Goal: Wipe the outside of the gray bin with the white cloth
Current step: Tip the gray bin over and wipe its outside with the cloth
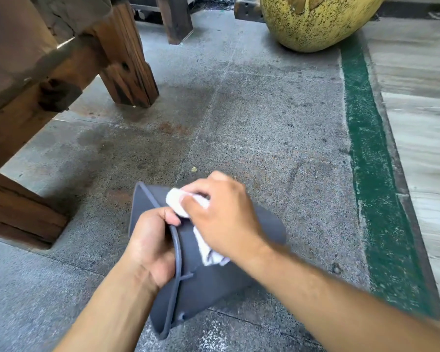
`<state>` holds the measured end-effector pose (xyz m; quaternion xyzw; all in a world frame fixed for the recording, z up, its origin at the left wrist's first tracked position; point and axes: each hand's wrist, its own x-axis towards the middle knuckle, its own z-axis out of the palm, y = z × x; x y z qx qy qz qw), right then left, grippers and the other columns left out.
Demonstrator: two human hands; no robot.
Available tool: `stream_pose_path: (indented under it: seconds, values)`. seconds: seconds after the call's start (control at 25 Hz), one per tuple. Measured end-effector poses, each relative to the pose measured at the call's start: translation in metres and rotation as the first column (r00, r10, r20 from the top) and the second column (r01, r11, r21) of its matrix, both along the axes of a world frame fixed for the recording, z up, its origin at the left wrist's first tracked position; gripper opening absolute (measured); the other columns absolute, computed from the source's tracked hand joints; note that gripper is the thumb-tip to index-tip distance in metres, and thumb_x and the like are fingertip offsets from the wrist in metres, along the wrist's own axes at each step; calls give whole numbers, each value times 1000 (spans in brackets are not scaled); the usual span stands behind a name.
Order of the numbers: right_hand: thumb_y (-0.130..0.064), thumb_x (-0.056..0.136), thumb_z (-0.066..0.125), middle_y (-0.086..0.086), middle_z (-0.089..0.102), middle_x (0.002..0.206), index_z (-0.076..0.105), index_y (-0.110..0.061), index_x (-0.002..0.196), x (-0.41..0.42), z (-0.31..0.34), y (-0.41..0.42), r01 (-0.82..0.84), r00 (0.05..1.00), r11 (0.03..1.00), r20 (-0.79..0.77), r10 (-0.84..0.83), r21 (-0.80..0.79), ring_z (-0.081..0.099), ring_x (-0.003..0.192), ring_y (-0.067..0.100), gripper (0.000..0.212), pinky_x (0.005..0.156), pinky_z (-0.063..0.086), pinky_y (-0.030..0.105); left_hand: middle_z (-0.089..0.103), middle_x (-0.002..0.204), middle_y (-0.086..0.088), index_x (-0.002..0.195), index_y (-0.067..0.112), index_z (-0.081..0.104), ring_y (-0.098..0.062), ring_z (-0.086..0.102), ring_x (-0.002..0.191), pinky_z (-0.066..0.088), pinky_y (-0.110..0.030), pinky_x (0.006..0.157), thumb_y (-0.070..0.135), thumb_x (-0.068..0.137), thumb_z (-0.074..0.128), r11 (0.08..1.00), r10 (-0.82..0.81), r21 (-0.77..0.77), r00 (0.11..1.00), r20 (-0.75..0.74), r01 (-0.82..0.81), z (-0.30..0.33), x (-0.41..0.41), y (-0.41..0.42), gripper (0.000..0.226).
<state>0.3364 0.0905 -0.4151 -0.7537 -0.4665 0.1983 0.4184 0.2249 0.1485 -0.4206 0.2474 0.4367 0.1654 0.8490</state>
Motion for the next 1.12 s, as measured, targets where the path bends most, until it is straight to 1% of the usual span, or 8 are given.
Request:
stream_pose_path:
  seconds: [0.12, 0.2, 0.28, 0.48, 0.6, 0.8, 1.0, 1.12]
  values:
    - [-43, 93, 56, -2, 56, 97, 69, -28, 104, -26, -14, -5, 36, 993, 999, 109, -37, 12, 64, 87, 27, 23, 75, 53, 39, 66, 75, -18, 67, 3, 67, -32, 67, 66, 60, -36, 69, 7, 58, 33, 998, 70, -9, 997, 45, -70, -1, -1, 4, 36]
    - [-42, 92, 58, 0, 56, 98, 67, -29, 103, -22, -22, -7, 38, 959, 999, 279, -47, 38, 65, 82, 30, 20, 67, 52, 39, 69, 90, -22, 88, 2, 67, -35, 68, 78, 58, -40, 82, 9, 56, 33, 997, 81, -20, 995, 62, -80, 3, -7, 8, 47]
    - [-41, 92, 58, 3, 57, 102, 67, -28, 106, 1, -31, -4, 44, 944, 999, 326, -46, 14, 66, 83, 32, 21, 68, 54, 40, 73, 99, -23, 101, 3, 67, -37, 73, 77, 63, -46, 77, 9, 55, 33, 996, 91, 5, 994, 58, -92, 8, -10, 8, 57]
    - [-30, 98, 53, 4, 60, 96, 66, -25, 101, 121, -88, -10, 386, 922, 829, 151, -356, -404, 69, 65, 28, 14, 50, 61, 44, 75, 95, -23, 102, 1, 66, -39, 75, 69, 62, -57, 64, 8, 54, 32, 983, 164, 80, 986, 2, -164, 20, -18, 9, 59]
    - [-22, 96, 60, 9, 71, 80, 71, -12, 93, 156, -112, -32, 439, 855, 667, 50, -517, -603, 71, 66, 27, 14, 64, 64, 44, 74, 92, -23, 104, 1, 66, -39, 75, 65, 63, -54, 59, 9, 55, 32, 981, 180, 74, 983, -31, -177, 23, -27, 16, 60]
    - [-30, 90, 64, -3, 72, 91, 76, -28, 92, 131, -53, 0, 511, 857, 840, 39, -514, -183, 70, 76, 24, 13, 72, 61, 41, 70, 105, -24, 107, 1, 64, -38, 74, 68, 63, -52, 64, 9, 53, 32, 987, 142, 81, 988, -60, -137, 23, -24, 19, 63]
    - [-34, 89, 66, -2, 61, 95, 76, -30, 98, 33, -2, 4, 129, 977, 987, 160, -142, 91, 64, 82, 20, 14, 74, 52, 33, 66, 94, -21, 99, 5, 59, -36, 66, 70, 61, -39, 58, 7, 40, 43, 965, 177, 212, 978, -111, -151, 12, -5, 7, 62]
    - [-32, 89, 63, 3, 60, 92, 72, -22, 98, 1, -17, -2, -62, 904, 985, 428, -12, 158, 66, 72, 29, 16, 57, 54, 40, 63, 68, -12, 79, 9, 58, -28, 59, 53, 55, -32, 56, -5, 48, 35, 933, 177, 334, 978, -112, -131, 15, -2, 2, 42]
